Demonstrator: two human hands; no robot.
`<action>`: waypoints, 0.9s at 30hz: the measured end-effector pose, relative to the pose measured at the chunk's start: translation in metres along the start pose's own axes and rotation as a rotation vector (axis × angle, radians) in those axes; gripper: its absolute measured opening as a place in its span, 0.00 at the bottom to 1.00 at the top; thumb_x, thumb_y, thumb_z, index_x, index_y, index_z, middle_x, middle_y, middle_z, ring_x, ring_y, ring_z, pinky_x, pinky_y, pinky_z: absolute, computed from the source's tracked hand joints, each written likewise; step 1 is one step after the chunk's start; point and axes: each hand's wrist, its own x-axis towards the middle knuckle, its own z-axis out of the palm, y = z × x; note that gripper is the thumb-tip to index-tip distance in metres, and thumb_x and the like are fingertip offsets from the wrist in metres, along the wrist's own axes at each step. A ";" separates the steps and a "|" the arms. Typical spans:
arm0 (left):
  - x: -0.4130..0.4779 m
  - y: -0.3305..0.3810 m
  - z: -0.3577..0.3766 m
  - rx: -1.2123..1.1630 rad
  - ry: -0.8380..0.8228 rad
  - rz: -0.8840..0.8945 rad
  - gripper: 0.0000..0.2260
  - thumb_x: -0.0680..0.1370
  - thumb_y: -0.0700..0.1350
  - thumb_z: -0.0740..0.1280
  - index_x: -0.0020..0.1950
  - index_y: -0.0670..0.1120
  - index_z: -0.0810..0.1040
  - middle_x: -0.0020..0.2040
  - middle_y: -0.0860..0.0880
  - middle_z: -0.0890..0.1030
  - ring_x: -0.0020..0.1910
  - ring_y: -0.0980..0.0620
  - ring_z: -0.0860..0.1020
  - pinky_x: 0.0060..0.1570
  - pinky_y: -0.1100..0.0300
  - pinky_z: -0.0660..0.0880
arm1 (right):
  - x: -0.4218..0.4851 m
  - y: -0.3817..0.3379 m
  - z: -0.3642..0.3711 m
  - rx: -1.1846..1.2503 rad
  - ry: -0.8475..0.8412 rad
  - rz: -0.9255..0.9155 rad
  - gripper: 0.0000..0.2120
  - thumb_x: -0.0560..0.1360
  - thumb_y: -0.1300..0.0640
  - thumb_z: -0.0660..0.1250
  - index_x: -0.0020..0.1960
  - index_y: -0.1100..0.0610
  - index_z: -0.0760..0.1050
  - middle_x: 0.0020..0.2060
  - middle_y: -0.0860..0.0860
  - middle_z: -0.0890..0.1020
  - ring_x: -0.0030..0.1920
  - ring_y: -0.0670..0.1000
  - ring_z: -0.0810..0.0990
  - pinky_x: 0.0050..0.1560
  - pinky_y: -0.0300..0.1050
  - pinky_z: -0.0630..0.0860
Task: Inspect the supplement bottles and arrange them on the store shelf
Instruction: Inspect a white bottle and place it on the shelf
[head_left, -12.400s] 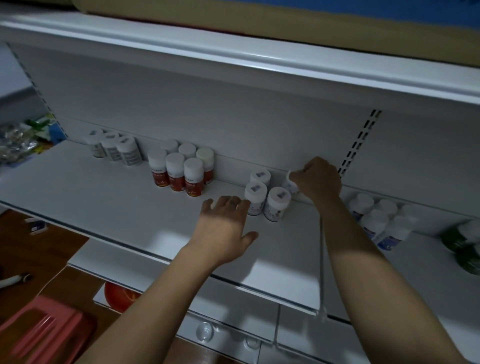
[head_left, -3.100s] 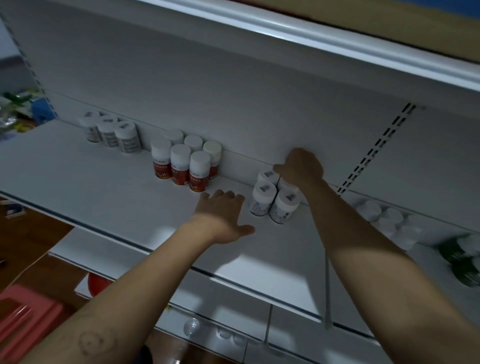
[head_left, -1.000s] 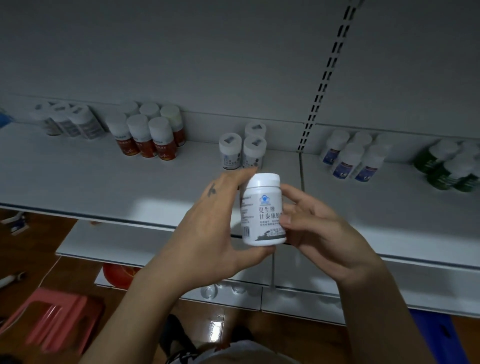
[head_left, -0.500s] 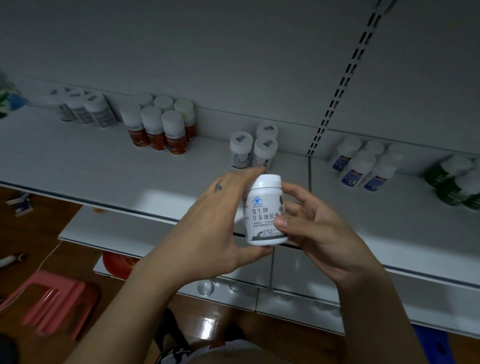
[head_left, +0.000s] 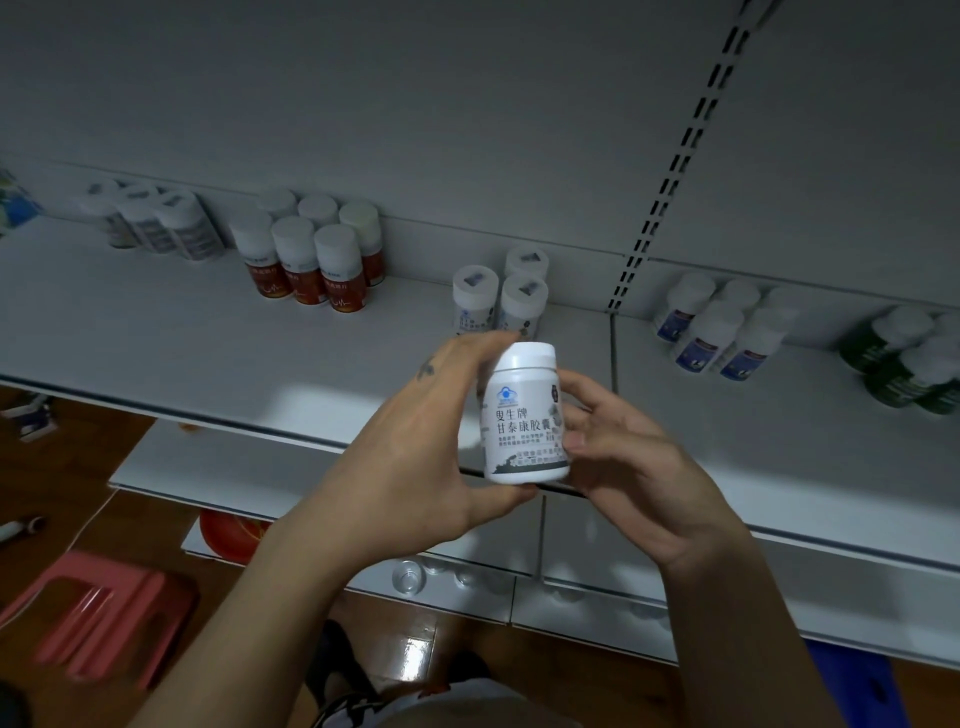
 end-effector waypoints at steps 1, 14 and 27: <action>0.000 0.000 0.000 -0.003 0.000 -0.002 0.42 0.64 0.58 0.77 0.73 0.57 0.61 0.65 0.66 0.68 0.62 0.69 0.68 0.59 0.75 0.65 | 0.000 0.000 0.000 0.003 -0.010 0.011 0.26 0.68 0.67 0.61 0.66 0.59 0.72 0.52 0.59 0.82 0.50 0.56 0.82 0.48 0.48 0.79; -0.001 -0.001 -0.001 0.046 -0.008 0.000 0.45 0.63 0.59 0.78 0.74 0.60 0.56 0.72 0.63 0.61 0.70 0.64 0.62 0.68 0.65 0.62 | 0.003 0.004 0.000 -0.001 -0.018 0.028 0.27 0.68 0.67 0.62 0.67 0.58 0.71 0.49 0.60 0.83 0.48 0.56 0.83 0.47 0.48 0.80; 0.003 0.002 0.002 0.054 0.033 -0.009 0.49 0.62 0.57 0.80 0.75 0.61 0.55 0.61 0.71 0.61 0.61 0.72 0.63 0.59 0.76 0.64 | 0.006 0.002 -0.006 0.019 -0.089 0.010 0.29 0.70 0.68 0.59 0.71 0.58 0.69 0.57 0.63 0.80 0.59 0.65 0.78 0.59 0.58 0.76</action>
